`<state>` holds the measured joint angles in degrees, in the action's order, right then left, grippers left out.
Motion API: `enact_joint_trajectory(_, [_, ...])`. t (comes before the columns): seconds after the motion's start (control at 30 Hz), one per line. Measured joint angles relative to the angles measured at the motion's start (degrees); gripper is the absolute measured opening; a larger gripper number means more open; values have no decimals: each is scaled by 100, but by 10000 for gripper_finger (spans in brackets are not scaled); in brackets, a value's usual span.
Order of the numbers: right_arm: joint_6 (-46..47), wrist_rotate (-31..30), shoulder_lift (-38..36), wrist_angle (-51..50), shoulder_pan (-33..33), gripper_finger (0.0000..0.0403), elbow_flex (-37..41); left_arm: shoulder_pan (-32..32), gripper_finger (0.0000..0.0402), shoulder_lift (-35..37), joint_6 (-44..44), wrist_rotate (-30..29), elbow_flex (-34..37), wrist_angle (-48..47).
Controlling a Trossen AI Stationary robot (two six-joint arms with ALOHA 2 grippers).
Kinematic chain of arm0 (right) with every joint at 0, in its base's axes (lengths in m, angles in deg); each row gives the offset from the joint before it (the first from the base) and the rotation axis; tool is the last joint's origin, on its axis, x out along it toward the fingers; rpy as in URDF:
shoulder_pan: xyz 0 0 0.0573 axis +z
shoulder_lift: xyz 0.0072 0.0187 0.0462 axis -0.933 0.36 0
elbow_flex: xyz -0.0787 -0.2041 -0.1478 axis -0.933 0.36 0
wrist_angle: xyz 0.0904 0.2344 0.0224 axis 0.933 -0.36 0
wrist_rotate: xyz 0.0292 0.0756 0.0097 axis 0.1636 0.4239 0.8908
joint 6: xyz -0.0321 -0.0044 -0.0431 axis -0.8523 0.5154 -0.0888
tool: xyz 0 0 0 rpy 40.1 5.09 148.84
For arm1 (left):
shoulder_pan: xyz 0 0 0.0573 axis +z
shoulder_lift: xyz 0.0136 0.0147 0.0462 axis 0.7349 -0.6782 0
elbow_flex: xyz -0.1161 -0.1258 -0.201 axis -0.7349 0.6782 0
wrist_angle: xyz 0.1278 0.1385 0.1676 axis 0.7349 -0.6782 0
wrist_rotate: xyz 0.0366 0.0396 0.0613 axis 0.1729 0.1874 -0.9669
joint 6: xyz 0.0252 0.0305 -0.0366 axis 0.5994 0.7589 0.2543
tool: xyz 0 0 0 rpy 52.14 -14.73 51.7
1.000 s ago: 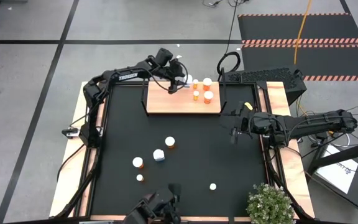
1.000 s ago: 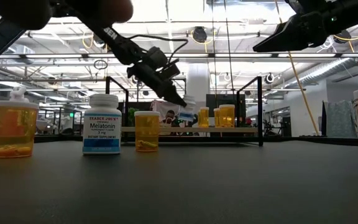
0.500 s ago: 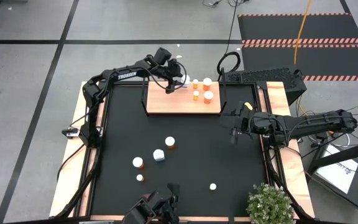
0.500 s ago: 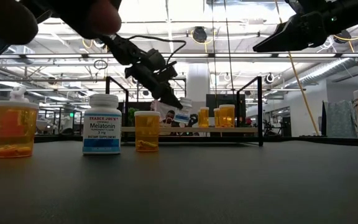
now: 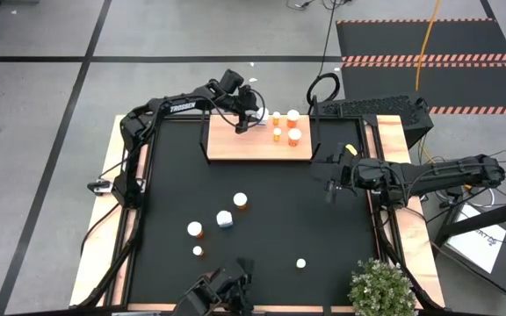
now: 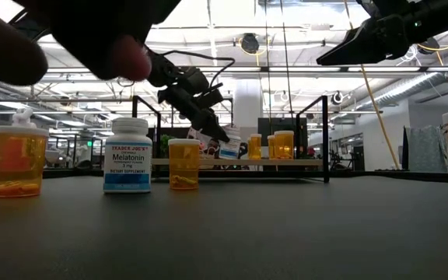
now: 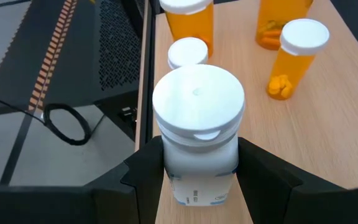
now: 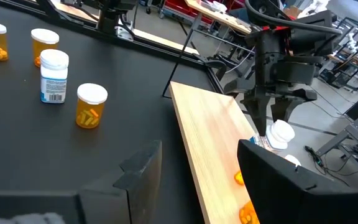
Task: Pick and place medicine bottles onto shelf by color
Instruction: Put the right white pill bottle on the shelf
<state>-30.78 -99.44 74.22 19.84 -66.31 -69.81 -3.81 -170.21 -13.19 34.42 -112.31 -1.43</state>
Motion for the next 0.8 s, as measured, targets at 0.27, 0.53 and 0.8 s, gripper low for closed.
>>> enact_joint_trajectory(0.27, [0, 2, 0, -2, 0, 205, -1, 5, 185, 0, -8, -20, 0, -77])
enact_joint_trajectory(0.53, [0, 2, 0, -2, 1, 205, 0, 7, 207, -15, -10, -56, 0, -205])
enact_joint_trajectory(0.8, [0, 2, 0, -2, 0, 205, 0, 6, 203, -17, -14, -266, 0, -196])
